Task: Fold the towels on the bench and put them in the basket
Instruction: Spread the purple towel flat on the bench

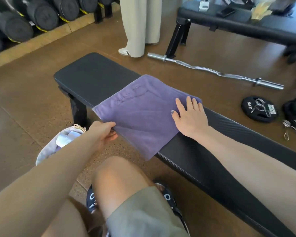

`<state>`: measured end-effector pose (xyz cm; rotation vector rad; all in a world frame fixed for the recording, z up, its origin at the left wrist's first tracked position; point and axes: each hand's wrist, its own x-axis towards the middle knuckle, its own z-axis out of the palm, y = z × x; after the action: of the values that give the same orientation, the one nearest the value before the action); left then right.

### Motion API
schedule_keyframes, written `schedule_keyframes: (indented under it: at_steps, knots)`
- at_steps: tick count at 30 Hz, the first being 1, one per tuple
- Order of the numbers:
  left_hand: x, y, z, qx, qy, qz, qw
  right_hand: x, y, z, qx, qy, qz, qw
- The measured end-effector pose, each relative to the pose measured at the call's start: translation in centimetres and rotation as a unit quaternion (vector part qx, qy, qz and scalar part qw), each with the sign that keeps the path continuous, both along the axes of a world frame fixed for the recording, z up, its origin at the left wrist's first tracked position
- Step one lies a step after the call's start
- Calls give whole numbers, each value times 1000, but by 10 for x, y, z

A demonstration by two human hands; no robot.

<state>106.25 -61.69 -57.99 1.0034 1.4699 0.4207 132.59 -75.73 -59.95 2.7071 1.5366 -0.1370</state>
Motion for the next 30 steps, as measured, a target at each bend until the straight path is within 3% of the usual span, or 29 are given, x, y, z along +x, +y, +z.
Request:
schedule_keyframes:
  at_steps: [2,3,5,7,9,11,14,17,20,22,25,28,30]
  knots:
    - [4,-6,6,76,104,-15,992,-14,4,6,28,1,53,998]
    - [6,-7,7,162,197,-43,966,-21,6,8,36,10,87,996]
    - [11,-11,9,394,324,-131,850,-29,7,8,34,30,121,992]
    - [24,-16,8,548,318,-271,725,-27,4,0,24,39,117,992]
    - [41,-16,1,552,301,-414,659,-16,-3,-7,26,35,100,994]
    - [50,-9,-7,479,346,-508,626,0,-11,-8,26,38,54,997]
    - [46,9,-10,405,386,-557,614,21,-18,-6,-9,18,-25,999]
    - [48,21,-5,451,388,-552,584,12,5,2,25,-54,16,998]
    - [59,27,-13,470,386,-495,620,-20,55,2,85,-16,178,980]
    - [60,30,-23,451,393,-475,646,-34,88,-1,76,31,225,971]
    - [58,33,-32,428,400,-486,648,-22,117,-7,36,29,281,958]
    - [59,34,-34,427,399,-480,655,14,130,-12,39,33,274,960]
    - [59,34,-35,428,399,-479,654,34,144,-9,29,37,191,981]
